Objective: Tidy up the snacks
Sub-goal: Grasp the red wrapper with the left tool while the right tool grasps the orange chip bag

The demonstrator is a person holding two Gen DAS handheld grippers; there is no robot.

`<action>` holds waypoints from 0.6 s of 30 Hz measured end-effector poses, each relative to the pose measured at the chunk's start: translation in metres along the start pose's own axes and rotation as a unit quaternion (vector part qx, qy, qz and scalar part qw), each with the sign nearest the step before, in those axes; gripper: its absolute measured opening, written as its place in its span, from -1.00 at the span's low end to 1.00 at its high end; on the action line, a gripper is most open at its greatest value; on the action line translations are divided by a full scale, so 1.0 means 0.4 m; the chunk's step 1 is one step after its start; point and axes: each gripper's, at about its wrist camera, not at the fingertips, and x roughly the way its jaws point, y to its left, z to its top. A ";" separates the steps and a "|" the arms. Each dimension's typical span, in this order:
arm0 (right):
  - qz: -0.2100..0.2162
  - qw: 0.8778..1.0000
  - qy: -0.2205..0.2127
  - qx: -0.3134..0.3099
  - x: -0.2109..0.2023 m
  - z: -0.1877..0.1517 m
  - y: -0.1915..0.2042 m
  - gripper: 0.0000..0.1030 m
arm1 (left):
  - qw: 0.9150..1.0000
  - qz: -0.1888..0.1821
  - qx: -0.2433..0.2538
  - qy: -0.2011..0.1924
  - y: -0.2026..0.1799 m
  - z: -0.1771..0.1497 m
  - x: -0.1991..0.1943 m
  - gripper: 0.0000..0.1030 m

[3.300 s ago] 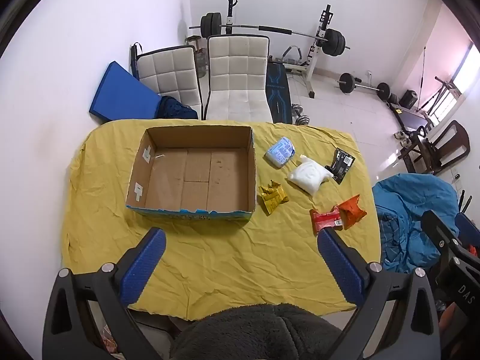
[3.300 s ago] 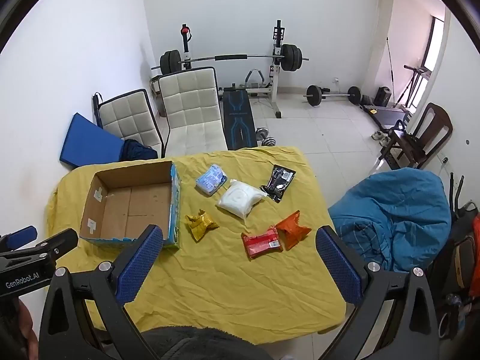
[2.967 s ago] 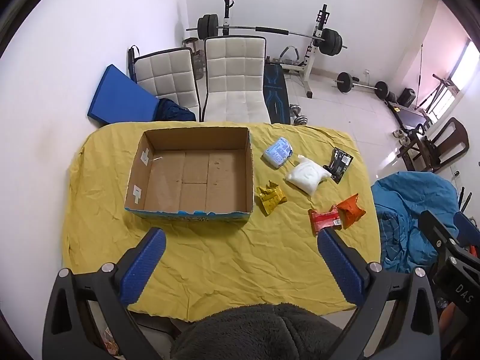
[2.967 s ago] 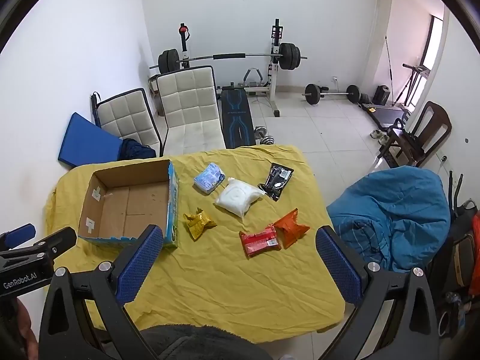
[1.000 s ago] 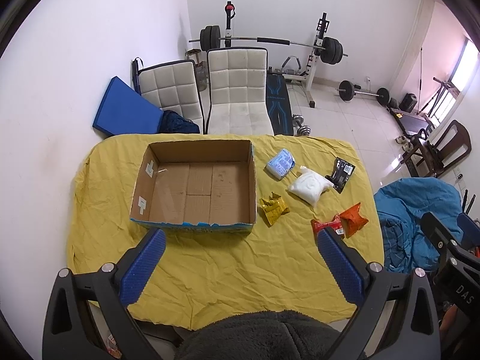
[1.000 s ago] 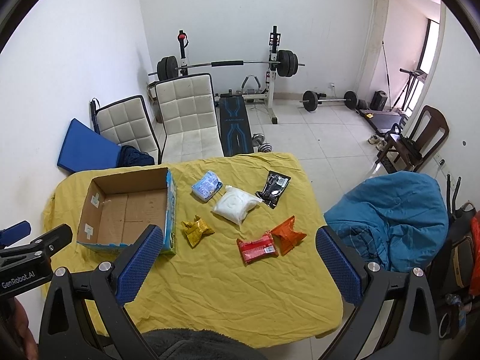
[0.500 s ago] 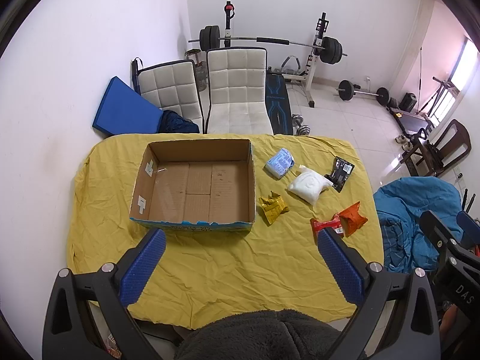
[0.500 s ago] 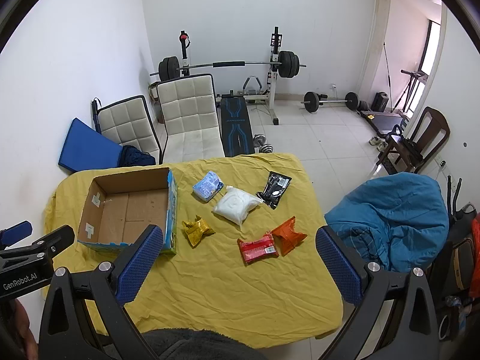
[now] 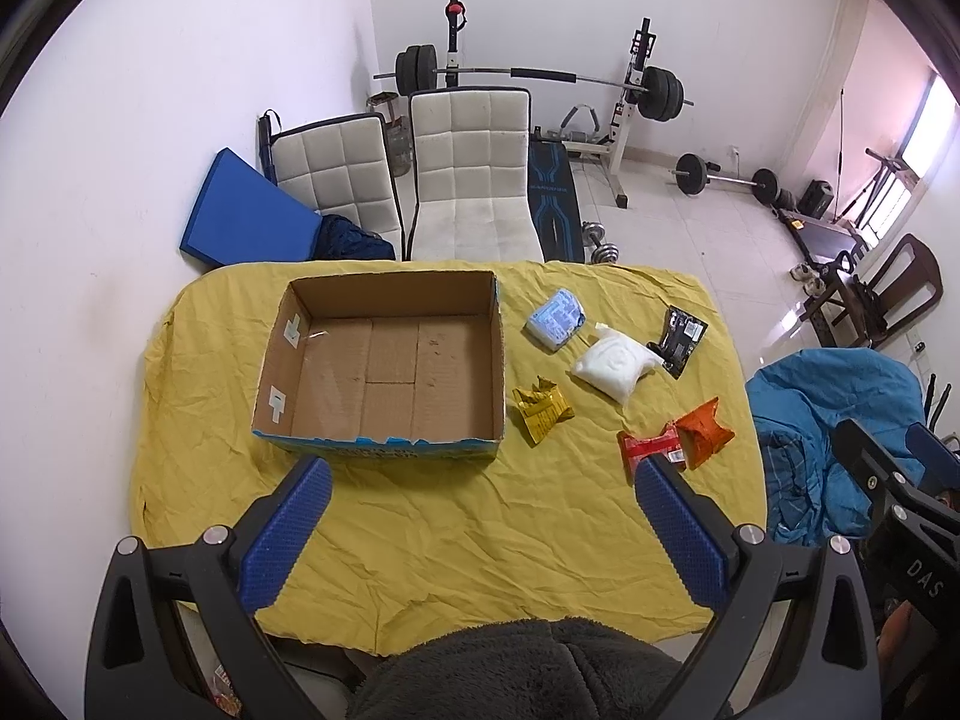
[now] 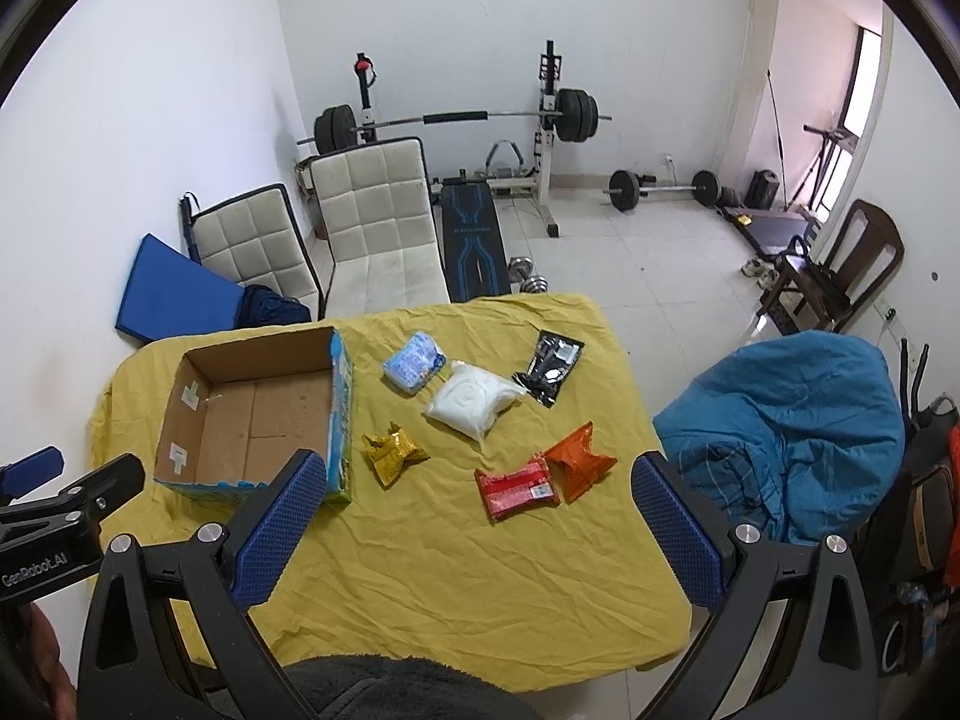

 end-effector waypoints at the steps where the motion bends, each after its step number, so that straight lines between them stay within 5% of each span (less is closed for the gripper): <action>1: 0.001 1.000 0.004 0.005 0.012 -0.002 -0.017 1.00 | 1.000 0.000 0.001 0.002 -0.006 0.001 0.006 1.00; 7: -0.011 0.997 0.057 0.048 0.148 -0.006 -0.127 1.00 | 1.000 -0.003 0.021 0.018 -0.058 0.028 0.108 1.00; 18: -0.038 0.974 0.204 0.089 0.587 -0.095 -0.391 1.00 | 0.988 -0.010 0.125 0.085 -0.261 0.027 0.453 1.00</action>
